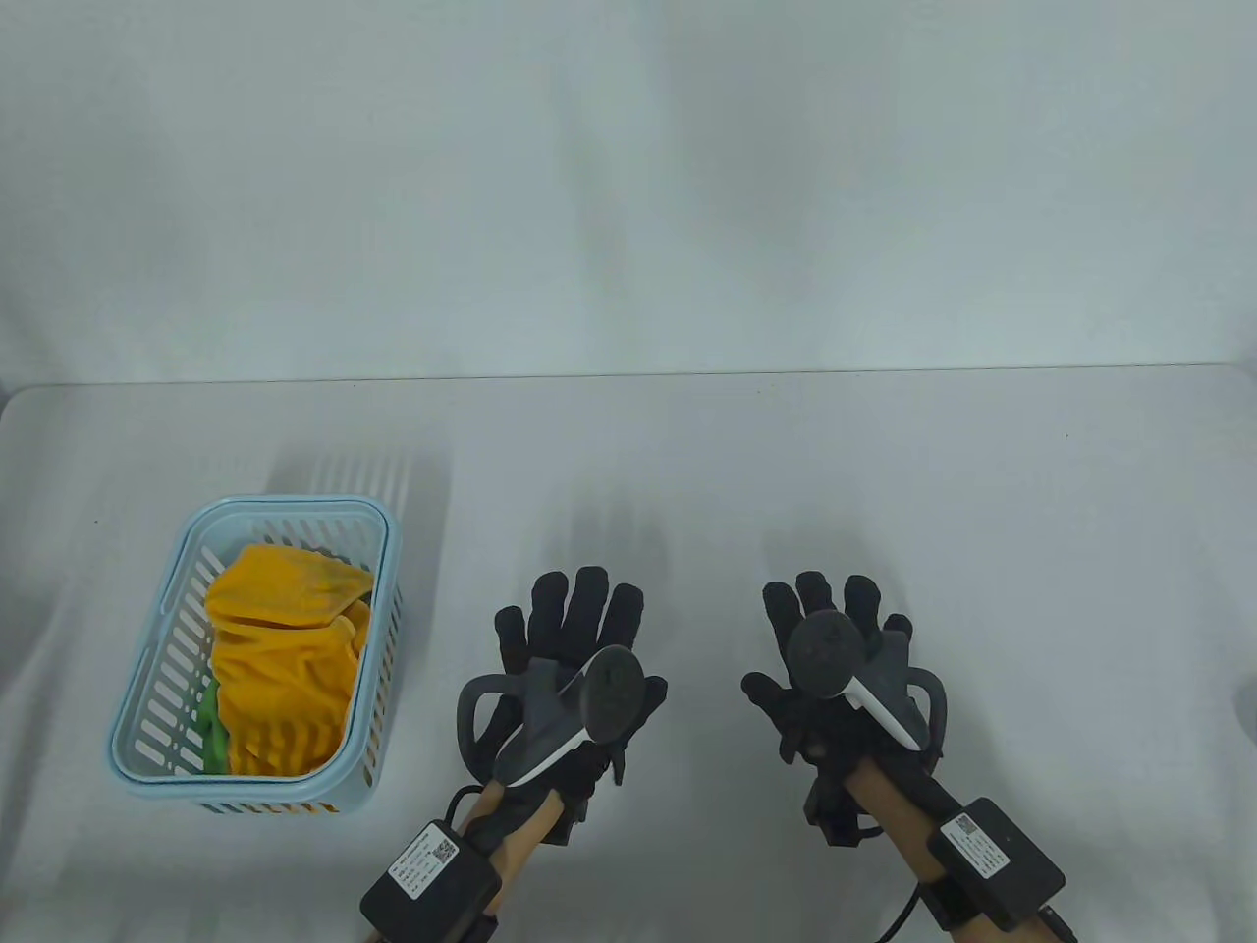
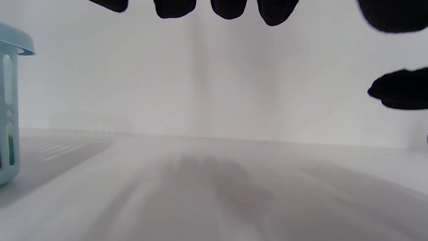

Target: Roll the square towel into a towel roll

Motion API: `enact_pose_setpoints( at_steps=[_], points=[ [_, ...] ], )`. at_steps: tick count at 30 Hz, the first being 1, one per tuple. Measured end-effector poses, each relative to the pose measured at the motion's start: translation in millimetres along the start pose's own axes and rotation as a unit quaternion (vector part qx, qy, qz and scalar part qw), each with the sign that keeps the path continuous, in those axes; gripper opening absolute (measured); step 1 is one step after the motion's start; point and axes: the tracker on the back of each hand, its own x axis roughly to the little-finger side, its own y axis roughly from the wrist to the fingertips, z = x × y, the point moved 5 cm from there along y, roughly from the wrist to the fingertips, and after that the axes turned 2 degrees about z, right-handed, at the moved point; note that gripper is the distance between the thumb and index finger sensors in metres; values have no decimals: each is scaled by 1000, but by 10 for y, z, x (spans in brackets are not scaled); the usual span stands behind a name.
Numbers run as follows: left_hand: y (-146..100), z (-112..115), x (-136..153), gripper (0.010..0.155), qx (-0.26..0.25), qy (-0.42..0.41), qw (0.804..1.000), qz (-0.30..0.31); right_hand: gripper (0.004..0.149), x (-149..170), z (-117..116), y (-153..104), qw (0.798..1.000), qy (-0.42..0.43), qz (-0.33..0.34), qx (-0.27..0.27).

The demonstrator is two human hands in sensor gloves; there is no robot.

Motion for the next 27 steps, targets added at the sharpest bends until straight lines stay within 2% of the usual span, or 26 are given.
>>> enact_pose_setpoints(
  at_steps=[6,12,17,20,24,27],
  points=[
    [17,-354,69,86,-21,-22,999,-14,84,31,26,-7,1000,8,-5,3],
    [78,-813,338,86,-39,-44,997,-47,84,60,56,-23,1000,18,-5,5],
    [115,-1152,716,86,-50,-61,993,-84,84,60,49,-26,1000,16,-4,3],
    [135,-1301,1056,86,-47,-68,990,-118,84,53,49,-28,1000,14,-3,2],
    [163,-1375,1530,87,-33,-60,983,-170,84,48,50,-26,1000,15,-1,2],
    [195,-1326,1868,87,-11,-44,976,-212,84,52,52,-24,1000,19,-1,2]
  ],
)
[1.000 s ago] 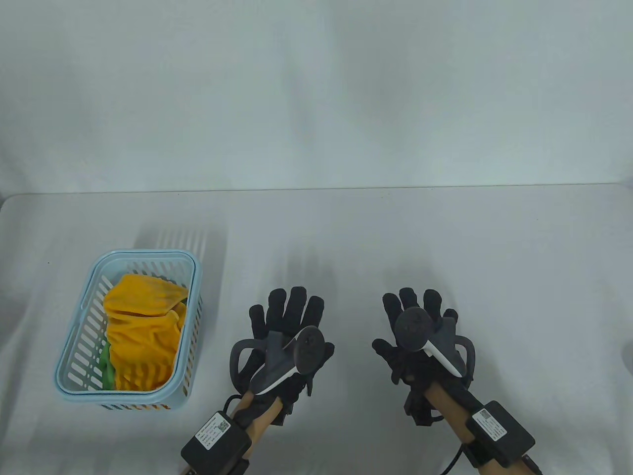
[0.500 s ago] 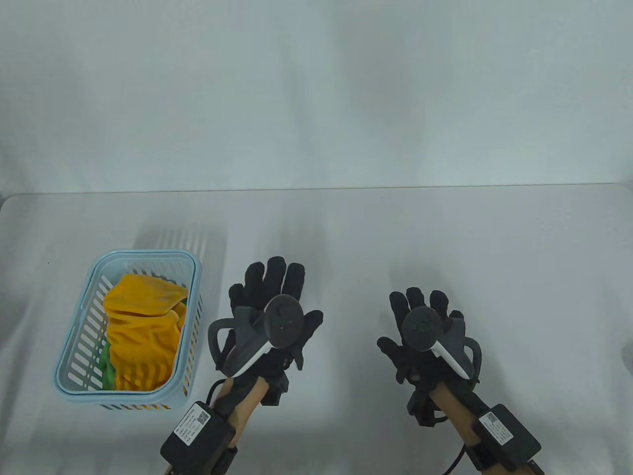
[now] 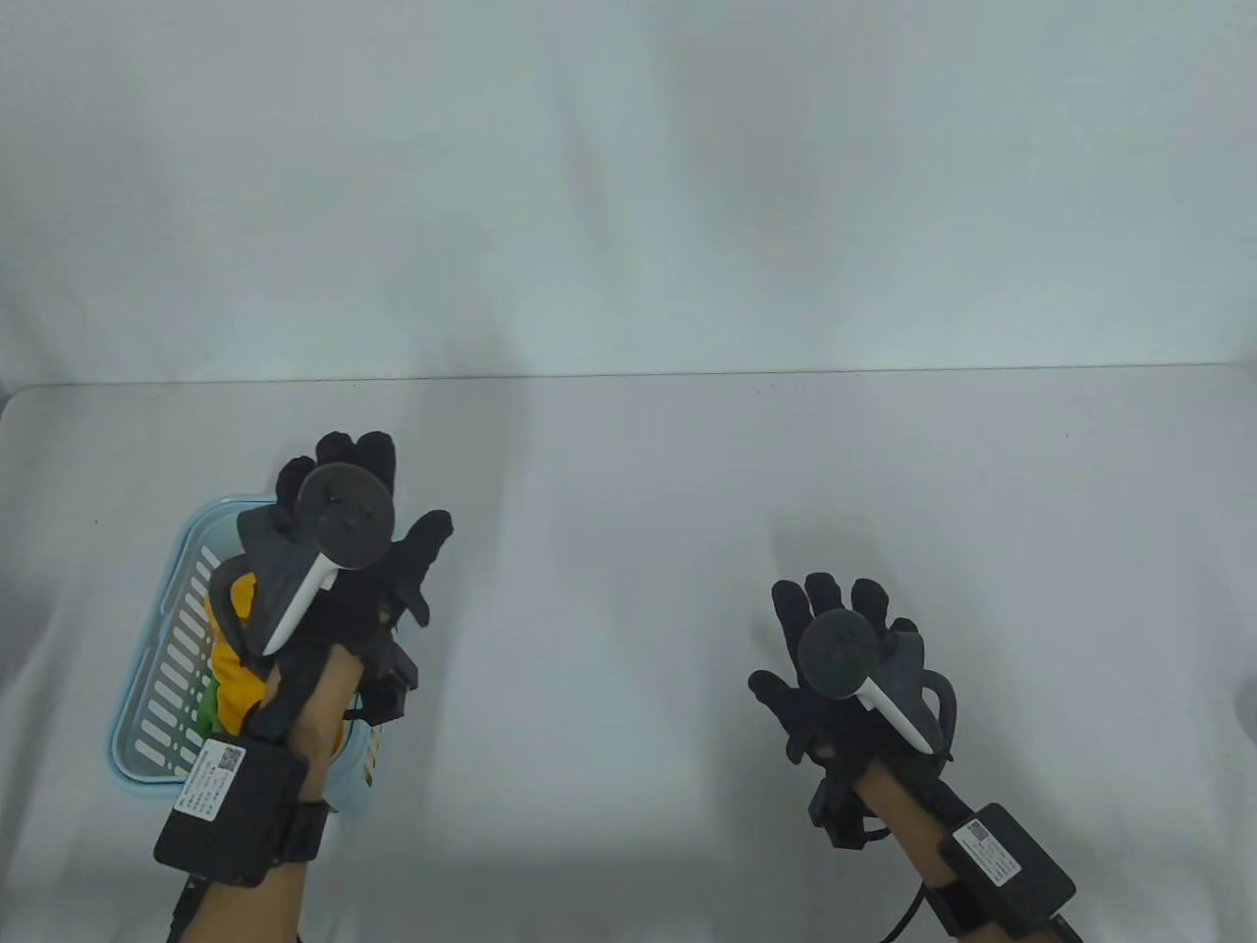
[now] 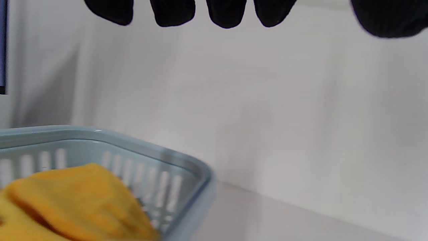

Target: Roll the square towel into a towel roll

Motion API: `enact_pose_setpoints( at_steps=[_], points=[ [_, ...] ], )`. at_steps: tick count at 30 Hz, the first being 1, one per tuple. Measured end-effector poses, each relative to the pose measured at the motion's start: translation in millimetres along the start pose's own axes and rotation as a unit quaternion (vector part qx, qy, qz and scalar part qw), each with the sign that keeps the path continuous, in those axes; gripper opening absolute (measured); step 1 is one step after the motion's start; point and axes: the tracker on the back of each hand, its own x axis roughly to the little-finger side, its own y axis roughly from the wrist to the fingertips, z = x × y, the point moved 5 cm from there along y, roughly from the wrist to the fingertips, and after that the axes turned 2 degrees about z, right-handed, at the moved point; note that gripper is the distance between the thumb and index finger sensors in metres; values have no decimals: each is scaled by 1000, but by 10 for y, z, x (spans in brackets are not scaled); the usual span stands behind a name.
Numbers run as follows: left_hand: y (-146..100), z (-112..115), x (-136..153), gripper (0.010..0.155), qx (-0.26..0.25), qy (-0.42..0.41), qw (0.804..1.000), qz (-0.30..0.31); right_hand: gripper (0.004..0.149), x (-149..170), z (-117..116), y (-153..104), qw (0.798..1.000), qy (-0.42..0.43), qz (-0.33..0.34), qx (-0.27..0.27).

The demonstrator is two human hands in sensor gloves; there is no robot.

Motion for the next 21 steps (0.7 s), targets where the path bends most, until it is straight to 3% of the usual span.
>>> enact_pose_setpoints(
  at_steps=[5,11,16,21],
  points=[
    [236,217,456,88,52,58,995,-67,84,10,9,0,1000,7,-1,0],
    [422,637,968,92,144,93,975,-143,83,27,17,4,1000,13,-2,-1],
    [490,948,1171,94,208,128,954,-174,83,40,20,2,1000,13,-5,-4],
    [527,1192,1189,98,256,135,941,-174,83,59,23,9,1000,15,-9,-7]
  ],
)
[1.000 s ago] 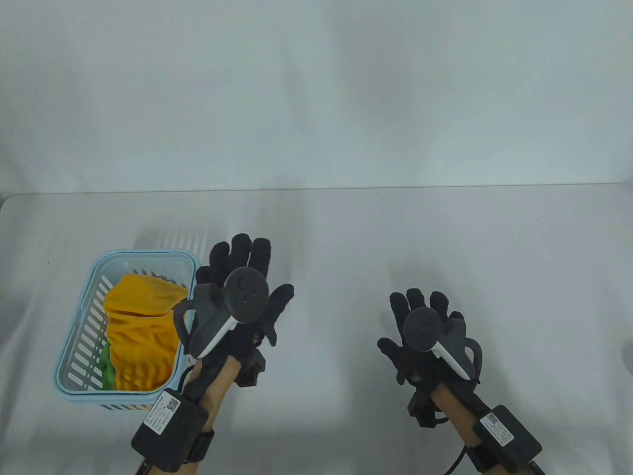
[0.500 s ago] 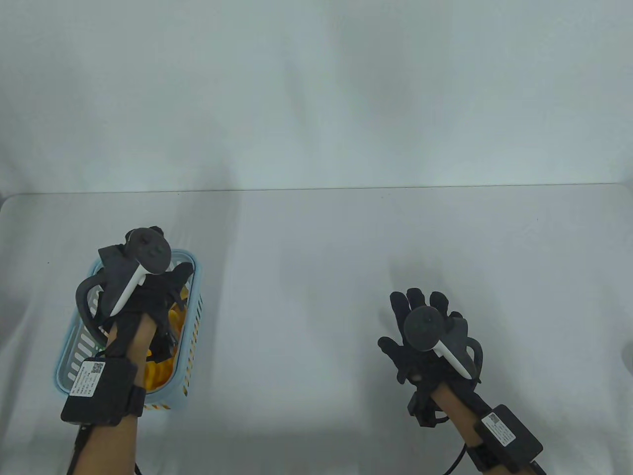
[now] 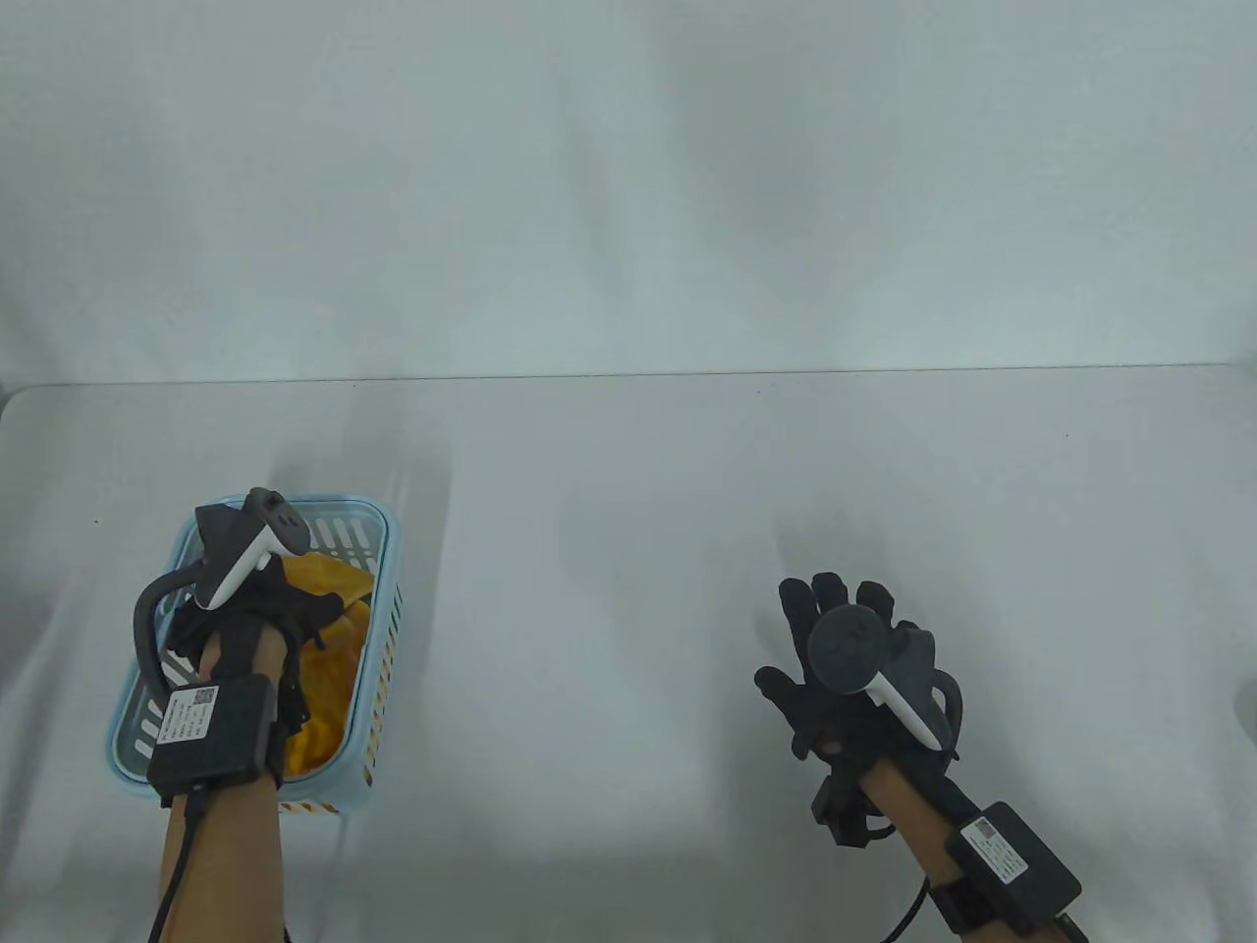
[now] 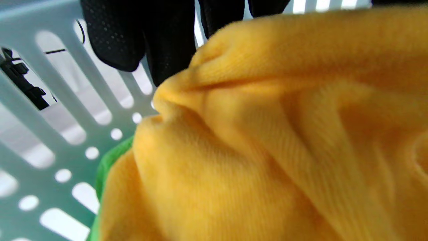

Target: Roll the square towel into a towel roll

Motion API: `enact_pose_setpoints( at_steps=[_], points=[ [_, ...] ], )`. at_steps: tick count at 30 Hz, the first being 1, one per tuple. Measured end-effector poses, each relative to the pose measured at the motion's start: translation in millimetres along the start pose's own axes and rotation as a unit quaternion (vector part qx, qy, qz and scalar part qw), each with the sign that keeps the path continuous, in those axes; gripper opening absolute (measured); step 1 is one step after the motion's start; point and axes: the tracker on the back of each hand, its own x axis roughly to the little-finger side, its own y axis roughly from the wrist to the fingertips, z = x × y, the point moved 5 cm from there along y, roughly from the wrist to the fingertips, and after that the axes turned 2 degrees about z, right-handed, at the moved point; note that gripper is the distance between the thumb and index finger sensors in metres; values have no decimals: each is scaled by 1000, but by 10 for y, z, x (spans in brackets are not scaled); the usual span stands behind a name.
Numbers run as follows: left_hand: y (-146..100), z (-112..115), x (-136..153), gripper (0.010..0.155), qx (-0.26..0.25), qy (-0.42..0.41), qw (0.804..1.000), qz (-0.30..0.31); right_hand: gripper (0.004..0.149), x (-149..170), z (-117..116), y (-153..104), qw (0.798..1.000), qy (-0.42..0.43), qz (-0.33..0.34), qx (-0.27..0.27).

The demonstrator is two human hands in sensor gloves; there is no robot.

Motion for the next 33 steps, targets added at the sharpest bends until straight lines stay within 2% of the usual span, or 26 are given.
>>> enact_pose_setpoints(
  at_steps=[5,13,18,22,27,33],
  points=[
    [92,106,-104,101,19,37,999,2,83,21,2,7,1000,2,-4,-3],
    [165,93,-133,84,-4,55,998,1,82,45,17,10,1000,7,-10,-4],
    [74,-82,-139,71,-45,66,997,-3,81,52,31,10,1000,10,-12,-3],
    [-103,-356,-109,57,-108,72,991,-14,81,57,43,10,1000,13,-12,0],
    [-279,-537,-59,51,-125,61,990,-15,81,66,53,8,1000,15,-12,3],
    [-401,-596,-12,52,-127,61,990,-16,81,80,66,1,1000,19,-13,7]
  ],
)
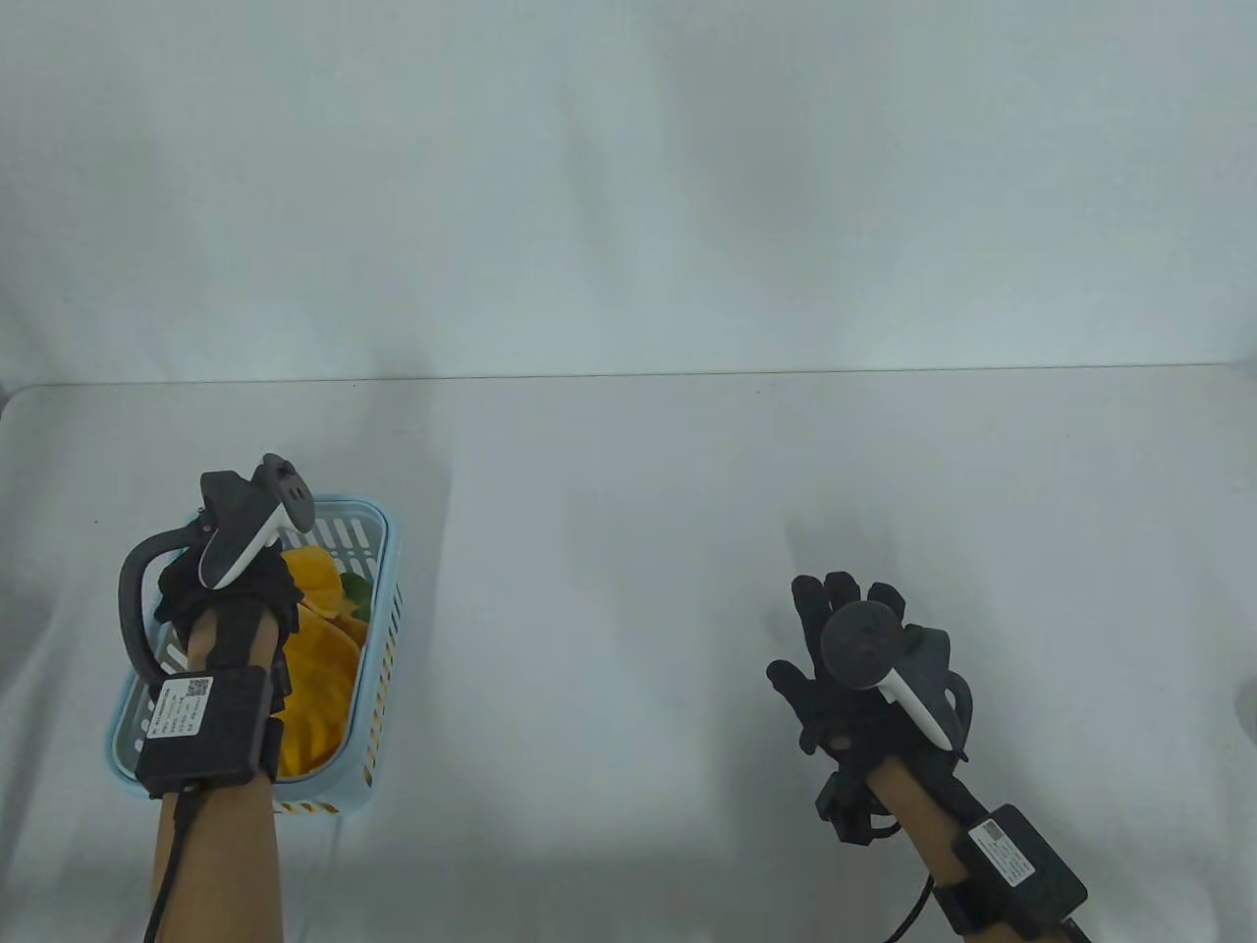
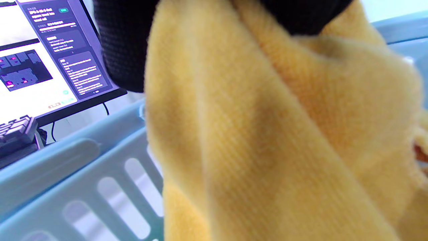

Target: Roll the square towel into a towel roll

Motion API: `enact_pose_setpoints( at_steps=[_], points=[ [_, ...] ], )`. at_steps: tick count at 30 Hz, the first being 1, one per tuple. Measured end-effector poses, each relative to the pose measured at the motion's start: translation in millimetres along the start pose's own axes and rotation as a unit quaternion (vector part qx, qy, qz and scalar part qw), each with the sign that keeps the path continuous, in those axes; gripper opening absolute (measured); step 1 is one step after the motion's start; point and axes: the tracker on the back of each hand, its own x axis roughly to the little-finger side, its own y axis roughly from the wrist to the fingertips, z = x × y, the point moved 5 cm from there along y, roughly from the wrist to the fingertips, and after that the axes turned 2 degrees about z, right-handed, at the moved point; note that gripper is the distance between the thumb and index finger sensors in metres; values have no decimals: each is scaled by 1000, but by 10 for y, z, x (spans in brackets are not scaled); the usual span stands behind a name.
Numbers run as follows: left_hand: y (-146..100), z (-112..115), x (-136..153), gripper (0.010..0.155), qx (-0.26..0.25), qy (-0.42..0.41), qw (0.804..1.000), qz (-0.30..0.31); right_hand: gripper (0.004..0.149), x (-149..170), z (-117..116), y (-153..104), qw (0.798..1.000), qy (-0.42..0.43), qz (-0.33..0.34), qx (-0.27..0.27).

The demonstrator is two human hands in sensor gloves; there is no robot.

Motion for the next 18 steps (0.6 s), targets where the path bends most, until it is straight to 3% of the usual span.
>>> enact_pose_setpoints(
  at_steps=[5,10,18],
  points=[
    [-129,-220,62,49,-19,-11,1000,7,81,0,3,1,1000,2,1,0],
    [-350,-602,79,47,-55,-83,994,38,81,0,5,-4,1000,2,2,0],
    [-781,-1275,-42,47,-132,-224,957,125,81,18,0,-2,1000,4,-2,0]
  ],
)
